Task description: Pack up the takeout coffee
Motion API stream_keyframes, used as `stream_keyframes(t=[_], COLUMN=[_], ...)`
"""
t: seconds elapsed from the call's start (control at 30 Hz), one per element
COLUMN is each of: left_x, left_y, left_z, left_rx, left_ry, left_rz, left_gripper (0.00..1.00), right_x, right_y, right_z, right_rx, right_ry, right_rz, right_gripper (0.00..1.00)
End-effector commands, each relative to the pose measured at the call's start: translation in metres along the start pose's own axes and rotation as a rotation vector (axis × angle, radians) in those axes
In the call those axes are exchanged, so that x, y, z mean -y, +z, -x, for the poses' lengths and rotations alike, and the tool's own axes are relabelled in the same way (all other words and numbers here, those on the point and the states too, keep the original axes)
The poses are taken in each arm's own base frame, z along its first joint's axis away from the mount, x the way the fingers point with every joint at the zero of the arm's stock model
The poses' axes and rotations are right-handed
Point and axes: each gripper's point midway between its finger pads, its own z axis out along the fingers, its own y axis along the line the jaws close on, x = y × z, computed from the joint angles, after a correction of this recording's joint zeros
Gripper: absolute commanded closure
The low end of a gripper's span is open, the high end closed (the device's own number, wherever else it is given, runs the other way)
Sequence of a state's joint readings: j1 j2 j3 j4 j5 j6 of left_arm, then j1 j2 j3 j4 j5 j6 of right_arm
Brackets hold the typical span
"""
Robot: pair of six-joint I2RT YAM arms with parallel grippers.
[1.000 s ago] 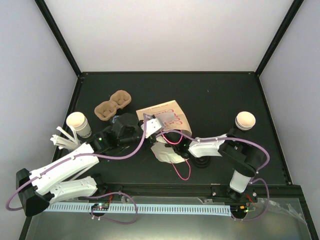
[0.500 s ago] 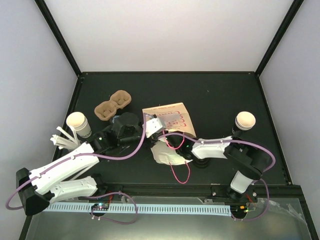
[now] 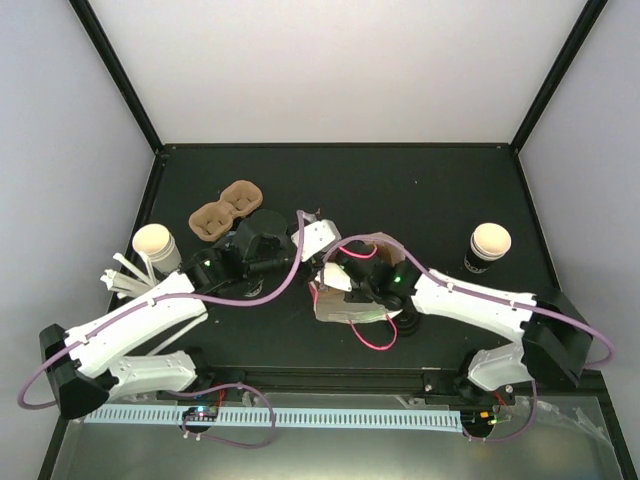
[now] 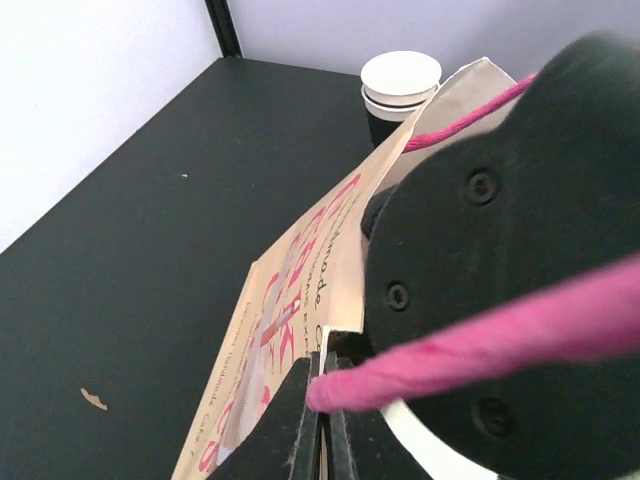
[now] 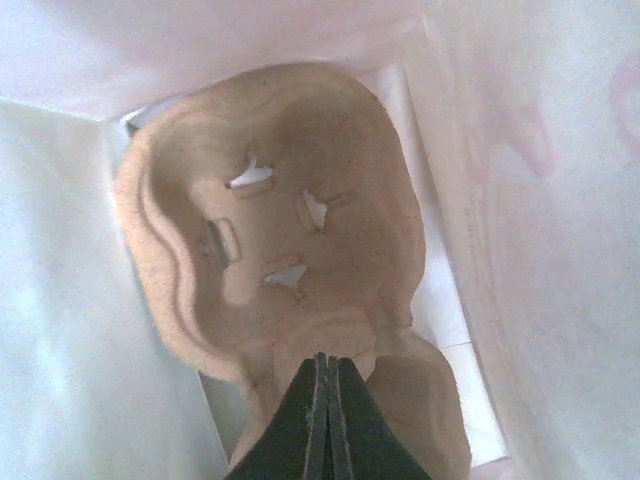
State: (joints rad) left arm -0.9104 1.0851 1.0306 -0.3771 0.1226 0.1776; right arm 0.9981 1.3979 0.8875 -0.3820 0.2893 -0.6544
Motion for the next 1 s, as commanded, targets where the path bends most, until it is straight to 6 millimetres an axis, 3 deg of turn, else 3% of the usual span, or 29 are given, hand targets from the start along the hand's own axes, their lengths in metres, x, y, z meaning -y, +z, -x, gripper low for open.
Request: stream_keyframes(t=[0.0, 0.3, 0.5, 0.73, 0.83, 0.97], left_x=[-0.002, -0.023, -0.042, -0.073, -0.089, -0.116], left_y=[0.005, 0.015, 0.019, 0.024, 0.025, 0.031], left_z=[0.003, 0.006, 0.017, 0.026, 0.034, 0.032], left_rx=[-0.060, -0.139, -0.141, -0.128, -0.084, -0.056], left_ry=[-0.037, -0.223, -0.293, -0.465, -0.554, -0.614], left_rz=[-0.007, -0.066, -0.072, -0.094, -0.117, -0.086], left_gripper=[0.98, 0.95, 0.95, 0.96, 0.98, 0.98], right_x=[-0.018, 0.041, 0.085, 0.168, 0.189, 0.214], right_y=[-0.031, -0.098, -0.126, -0.184, -0.205, -0.229], right_z=[0.002, 0.033, 0.042, 0.051, 0.049, 0.032], right_rx=[0.007, 0.164, 0.220, 0.371, 0.399, 0.388], right_ry=[0.007, 0.017, 0.039, 0.312, 0.434, 0.659], right_rz=[0.152, -0.018, -0.151, -0.399, -0.464, -0.568], right_gripper=[0.98, 0.98, 0.98, 0.96, 0.87, 0.85])
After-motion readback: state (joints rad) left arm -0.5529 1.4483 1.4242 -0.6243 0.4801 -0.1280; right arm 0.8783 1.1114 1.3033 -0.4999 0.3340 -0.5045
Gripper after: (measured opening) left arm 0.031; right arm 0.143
